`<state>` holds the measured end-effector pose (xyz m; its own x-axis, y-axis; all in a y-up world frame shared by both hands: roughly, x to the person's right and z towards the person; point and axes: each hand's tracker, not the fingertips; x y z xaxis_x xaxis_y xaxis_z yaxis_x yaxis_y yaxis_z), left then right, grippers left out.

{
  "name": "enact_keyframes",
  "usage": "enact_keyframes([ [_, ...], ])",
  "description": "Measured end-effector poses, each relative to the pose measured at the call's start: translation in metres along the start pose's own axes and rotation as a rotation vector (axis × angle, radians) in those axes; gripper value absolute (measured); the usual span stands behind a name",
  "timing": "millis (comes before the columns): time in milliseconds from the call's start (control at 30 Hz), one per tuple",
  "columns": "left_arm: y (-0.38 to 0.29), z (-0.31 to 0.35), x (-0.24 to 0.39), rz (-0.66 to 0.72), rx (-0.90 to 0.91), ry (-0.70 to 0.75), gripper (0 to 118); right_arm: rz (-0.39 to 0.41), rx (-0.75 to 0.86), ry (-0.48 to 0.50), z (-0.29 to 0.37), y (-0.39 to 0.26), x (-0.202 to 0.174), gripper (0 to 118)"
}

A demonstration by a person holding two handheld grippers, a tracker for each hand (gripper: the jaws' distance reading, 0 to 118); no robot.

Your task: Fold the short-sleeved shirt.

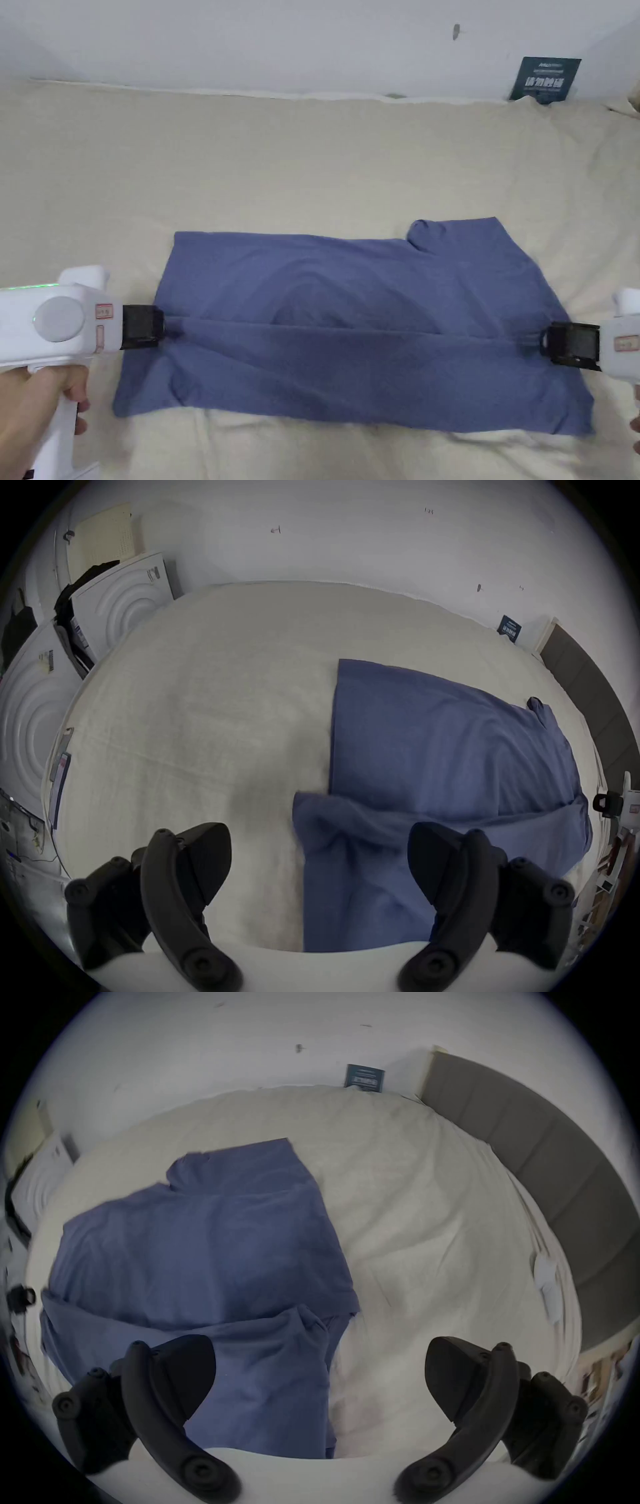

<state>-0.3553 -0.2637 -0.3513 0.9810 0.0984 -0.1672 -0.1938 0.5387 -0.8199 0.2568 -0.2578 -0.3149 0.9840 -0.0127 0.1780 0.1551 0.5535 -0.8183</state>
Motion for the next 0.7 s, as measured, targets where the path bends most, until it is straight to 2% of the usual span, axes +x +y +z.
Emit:
enact_keyframes([
  [33,-0.009,0.008,-0.007,0.008,0.006,0.001,106,-0.011,-0.015,0.003,0.007,-0.009,0.002,117],
  [67,-0.016,0.016,-0.015,0.005,0.028,-0.019,96,-0.030,-0.020,0.042,0.014,-0.020,0.005,99],
  [100,-0.023,0.027,-0.018,0.020,0.049,-0.057,69,-0.027,0.000,0.069,0.022,-0.032,0.007,56],
  [133,-0.028,0.032,-0.021,0.027,0.029,-0.053,19,-0.020,0.000,0.031,0.026,-0.043,0.006,3],
  [167,-0.033,0.032,-0.024,0.044,0.014,-0.055,0,-0.015,-0.003,-0.002,0.029,-0.054,0.009,1],
  [200,-0.041,0.037,-0.028,0.054,0.039,0.004,0,0.000,0.003,0.003,0.033,-0.060,0.013,1],
  [233,-0.048,0.045,-0.024,0.024,0.034,-0.003,0,0.006,-0.015,0.036,0.036,-0.067,0.017,1],
  [367,-0.060,0.045,-0.029,-0.005,0.040,-0.047,0,-0.010,-0.017,0.027,0.040,-0.078,0.014,1],
  [400,-0.059,0.042,-0.030,-0.004,0.038,-0.059,33,-0.015,-0.019,0.031,0.041,-0.079,0.015,1],
  [433,-0.059,0.040,-0.028,-0.004,0.032,-0.056,92,-0.028,-0.019,0.036,0.042,-0.083,0.012,1],
  [467,-0.060,0.032,-0.025,-0.008,0.000,-0.036,113,-0.031,-0.018,0.038,0.043,-0.083,0.010,1],
  [500,-0.065,0.024,-0.019,-0.028,-0.056,-0.028,106,-0.030,-0.019,0.044,0.044,-0.083,0.009,1],
  [533,-0.061,0.029,-0.021,-0.025,0.011,-0.057,106,-0.018,-0.014,0.044,0.048,-0.083,0.006,1],
  [633,-0.061,0.008,-0.008,-0.033,-0.029,-0.035,106,-0.001,-0.011,0.052,0.050,-0.082,-0.001,1],
  [667,-0.061,0.003,-0.005,-0.042,-0.030,-0.030,103,-0.010,-0.023,0.061,0.045,-0.081,0.001,1],
  [700,-0.062,-0.001,-0.002,-0.066,-0.041,-0.014,85,-0.007,-0.025,0.058,0.042,-0.079,0.001,1],
])
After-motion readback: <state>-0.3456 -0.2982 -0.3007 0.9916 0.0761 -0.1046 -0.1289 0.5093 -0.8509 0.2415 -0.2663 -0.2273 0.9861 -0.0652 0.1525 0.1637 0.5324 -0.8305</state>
